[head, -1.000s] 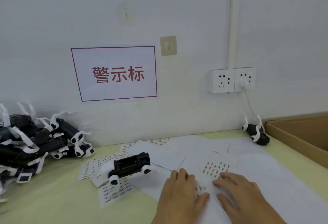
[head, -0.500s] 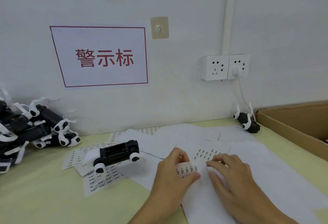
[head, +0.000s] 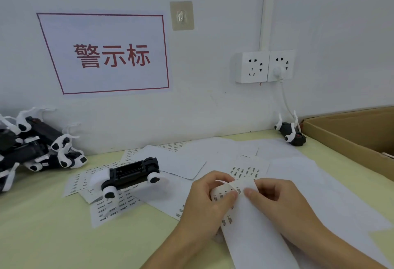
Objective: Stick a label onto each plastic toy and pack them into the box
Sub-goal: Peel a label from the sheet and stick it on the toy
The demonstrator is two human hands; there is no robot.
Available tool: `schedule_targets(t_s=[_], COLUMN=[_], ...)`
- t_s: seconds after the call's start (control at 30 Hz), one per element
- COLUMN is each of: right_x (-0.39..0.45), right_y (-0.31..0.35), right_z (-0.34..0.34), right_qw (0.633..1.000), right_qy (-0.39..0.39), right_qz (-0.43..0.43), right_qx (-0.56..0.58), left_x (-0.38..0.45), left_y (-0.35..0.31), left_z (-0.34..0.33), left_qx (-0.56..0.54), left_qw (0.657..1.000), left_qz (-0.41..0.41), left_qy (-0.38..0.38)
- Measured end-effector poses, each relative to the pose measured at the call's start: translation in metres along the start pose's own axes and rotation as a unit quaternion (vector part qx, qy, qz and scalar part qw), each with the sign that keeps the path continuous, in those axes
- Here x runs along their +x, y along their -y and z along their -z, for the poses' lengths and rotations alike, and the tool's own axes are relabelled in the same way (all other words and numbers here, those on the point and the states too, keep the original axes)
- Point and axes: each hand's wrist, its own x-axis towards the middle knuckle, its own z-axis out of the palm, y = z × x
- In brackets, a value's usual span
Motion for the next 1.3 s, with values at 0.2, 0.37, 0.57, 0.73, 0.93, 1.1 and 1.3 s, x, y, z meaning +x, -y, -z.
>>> schedule_targets(t_s=[0.2, 0.37, 0.57, 0.73, 0.93, 1.1, 1.3], right_x=[-0.003, -0.002, -0.002, -0.001, 0.0, -0.001, -0.002], right_y=[0.002, 0.001, 0.0, -0.001, -0.004, -0.007, -0.01], right_z=[0.0, 0.002, 0.003, 0.004, 0.002, 0.001, 0.001], right_qw=[0.996, 0.991, 0.987, 0.989, 0.994, 0.996, 0.995], right_qy=[0.049, 0.066, 0.072, 0.063, 0.026, 0.018, 0.025], right_qz=[-0.039, -0.06, -0.077, -0.071, -0.058, -0.042, -0.035], right_qx=[0.064, 0.101, 0.123, 0.117, 0.093, 0.081, 0.088], left_x=[0.001, -0.001, -0.003, -0.003, -0.002, -0.005, -0.002], left_y=[0.004, 0.002, 0.0, 0.003, 0.011, 0.015, 0.014], left_z=[0.002, 0.003, 0.002, -0.001, -0.009, -0.014, -0.013], left_qx=[-0.03, -0.041, -0.037, 0.045, 0.199, 0.283, 0.305], left_qw=[1.0, 0.998, 0.998, 0.996, 0.958, 0.915, 0.904], left_qz=[0.006, -0.011, -0.016, -0.077, -0.183, -0.264, -0.272], left_qy=[0.003, 0.044, 0.038, 0.015, -0.093, -0.116, -0.127])
